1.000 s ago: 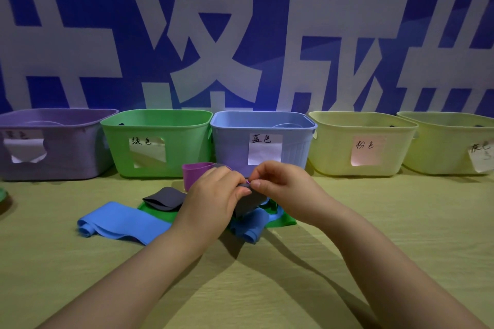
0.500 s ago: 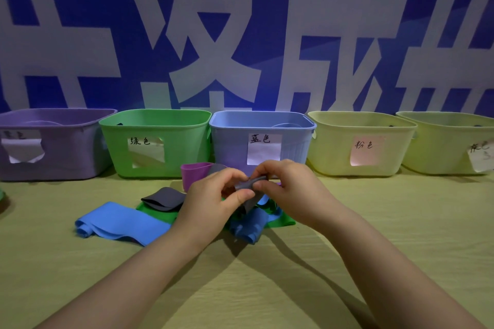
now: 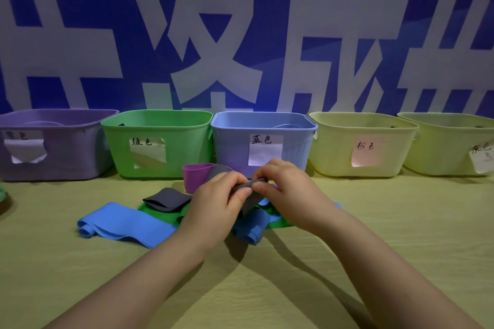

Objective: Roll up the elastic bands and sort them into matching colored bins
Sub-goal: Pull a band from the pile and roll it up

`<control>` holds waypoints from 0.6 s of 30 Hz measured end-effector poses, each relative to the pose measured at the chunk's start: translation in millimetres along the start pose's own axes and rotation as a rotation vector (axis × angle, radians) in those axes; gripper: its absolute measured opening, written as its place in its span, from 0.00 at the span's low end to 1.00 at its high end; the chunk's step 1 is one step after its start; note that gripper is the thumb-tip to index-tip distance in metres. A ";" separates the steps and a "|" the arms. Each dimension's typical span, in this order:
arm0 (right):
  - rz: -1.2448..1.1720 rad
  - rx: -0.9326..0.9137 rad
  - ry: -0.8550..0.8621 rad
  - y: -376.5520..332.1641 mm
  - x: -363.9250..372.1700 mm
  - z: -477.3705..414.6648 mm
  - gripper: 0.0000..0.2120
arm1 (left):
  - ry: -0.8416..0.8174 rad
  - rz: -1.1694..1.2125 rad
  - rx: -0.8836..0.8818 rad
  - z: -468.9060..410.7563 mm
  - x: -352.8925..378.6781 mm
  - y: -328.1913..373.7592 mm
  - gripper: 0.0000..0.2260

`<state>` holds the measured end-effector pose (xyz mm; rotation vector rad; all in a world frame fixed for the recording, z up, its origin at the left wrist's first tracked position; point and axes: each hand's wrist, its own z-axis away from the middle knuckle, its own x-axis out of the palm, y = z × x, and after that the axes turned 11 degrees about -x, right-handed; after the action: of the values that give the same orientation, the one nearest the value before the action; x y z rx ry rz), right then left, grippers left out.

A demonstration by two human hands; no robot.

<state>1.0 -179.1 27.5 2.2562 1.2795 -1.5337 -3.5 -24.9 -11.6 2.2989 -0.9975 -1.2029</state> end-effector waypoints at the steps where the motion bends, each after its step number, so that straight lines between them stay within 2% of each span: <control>1: -0.018 0.018 -0.004 -0.5 -0.4 -0.2 0.08 | 0.015 0.022 -0.012 1.4 0.6 1.9 0.03; 3: -0.089 0.060 -0.011 -2.0 -2.4 -0.8 0.07 | 0.032 0.070 -0.026 3.5 0.3 5.7 0.06; 6: -0.203 0.118 -0.043 -0.8 -4.2 -0.2 0.06 | 0.052 0.086 -0.016 4.4 -1.9 7.3 0.05; 8: -0.264 0.153 -0.063 2.8 -3.6 0.5 0.08 | 0.056 0.054 0.020 4.6 -2.5 6.5 0.03; 11: -0.343 0.175 -0.060 6.2 -2.4 0.7 0.08 | 0.047 -0.018 0.055 2.5 -2.4 5.1 0.06; 15: -0.285 0.110 -0.036 4.1 -0.5 0.3 0.05 | 0.064 -0.066 0.034 -2.8 -6.3 2.4 0.10; 18: -0.174 0.035 0.005 1.9 1.5 1.0 0.06 | 0.048 -0.067 0.023 -4.2 -7.4 0.3 0.11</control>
<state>1.8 -180.1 25.2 2.2215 1.4978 -1.6186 -3.1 -19.8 -4.8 2.3852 -0.9284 -1.1615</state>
